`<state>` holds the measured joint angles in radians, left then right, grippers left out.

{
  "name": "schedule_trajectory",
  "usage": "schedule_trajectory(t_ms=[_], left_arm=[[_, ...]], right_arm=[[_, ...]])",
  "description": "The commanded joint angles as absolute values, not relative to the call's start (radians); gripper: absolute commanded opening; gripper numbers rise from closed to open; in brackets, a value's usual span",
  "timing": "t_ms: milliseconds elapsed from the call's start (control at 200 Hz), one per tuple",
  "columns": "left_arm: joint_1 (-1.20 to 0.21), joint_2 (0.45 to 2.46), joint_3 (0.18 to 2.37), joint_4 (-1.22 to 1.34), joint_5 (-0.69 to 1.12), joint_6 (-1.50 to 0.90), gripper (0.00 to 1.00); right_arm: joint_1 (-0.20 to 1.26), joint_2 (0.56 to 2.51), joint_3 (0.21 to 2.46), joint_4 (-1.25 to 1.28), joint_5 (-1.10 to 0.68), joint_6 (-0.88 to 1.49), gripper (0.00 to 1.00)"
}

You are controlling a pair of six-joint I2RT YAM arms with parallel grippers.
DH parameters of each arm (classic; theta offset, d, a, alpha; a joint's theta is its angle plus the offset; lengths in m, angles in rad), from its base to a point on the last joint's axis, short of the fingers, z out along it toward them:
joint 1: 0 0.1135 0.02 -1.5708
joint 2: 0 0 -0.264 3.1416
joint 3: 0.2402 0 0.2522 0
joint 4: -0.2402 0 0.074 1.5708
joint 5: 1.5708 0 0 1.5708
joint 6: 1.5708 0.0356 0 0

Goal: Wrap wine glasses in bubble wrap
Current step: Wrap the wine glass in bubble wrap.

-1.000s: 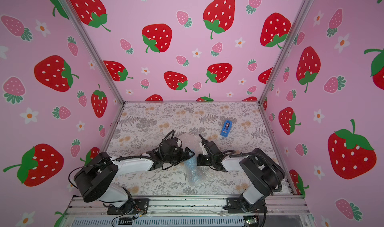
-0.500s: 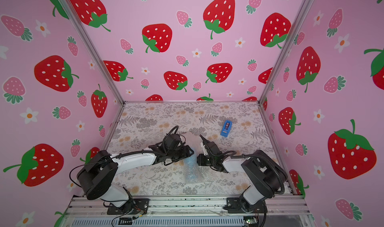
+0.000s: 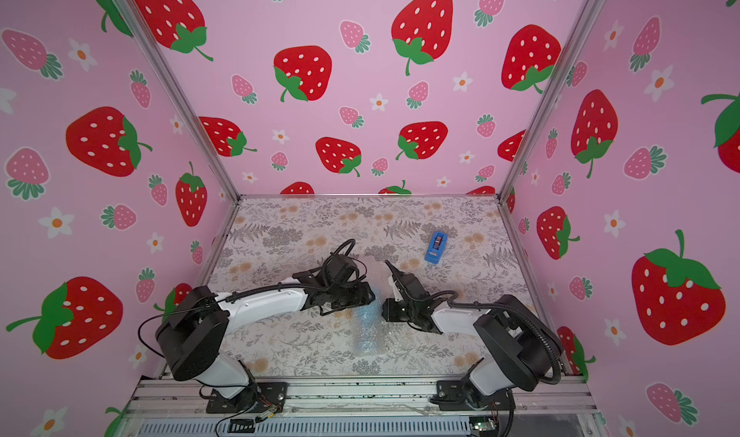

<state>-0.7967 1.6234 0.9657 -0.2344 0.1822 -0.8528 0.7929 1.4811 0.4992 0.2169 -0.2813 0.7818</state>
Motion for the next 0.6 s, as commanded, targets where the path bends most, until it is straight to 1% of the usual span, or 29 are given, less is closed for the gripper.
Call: schedule_trajectory(t_ms=[0, 225, 375, 455, 595], left_arm=[[-0.807, 1.661, 1.008, -0.365, 0.117, -0.816, 0.77], [-0.830, 1.705, 1.077, -0.429, 0.091, -0.806, 0.77], [-0.840, 1.728, 1.111, -0.457, 0.075, -0.818, 0.79], [-0.848, 1.741, 1.139, -0.489, 0.054, -0.822, 0.82], [-0.861, 1.758, 1.177, -0.513, 0.042, -0.827, 0.83]], right_arm=[[0.795, 1.438, 0.506, 0.063, -0.223, 0.752, 0.22], [0.763, 1.313, 0.512, -0.102, -0.183, 0.707, 0.23], [0.710, 1.229, 0.508, -0.194, -0.182, 0.689, 0.24], [0.682, 1.189, 0.508, -0.222, -0.201, 0.681, 0.24], [0.644, 1.134, 0.508, -0.232, -0.275, 0.694, 0.25]])
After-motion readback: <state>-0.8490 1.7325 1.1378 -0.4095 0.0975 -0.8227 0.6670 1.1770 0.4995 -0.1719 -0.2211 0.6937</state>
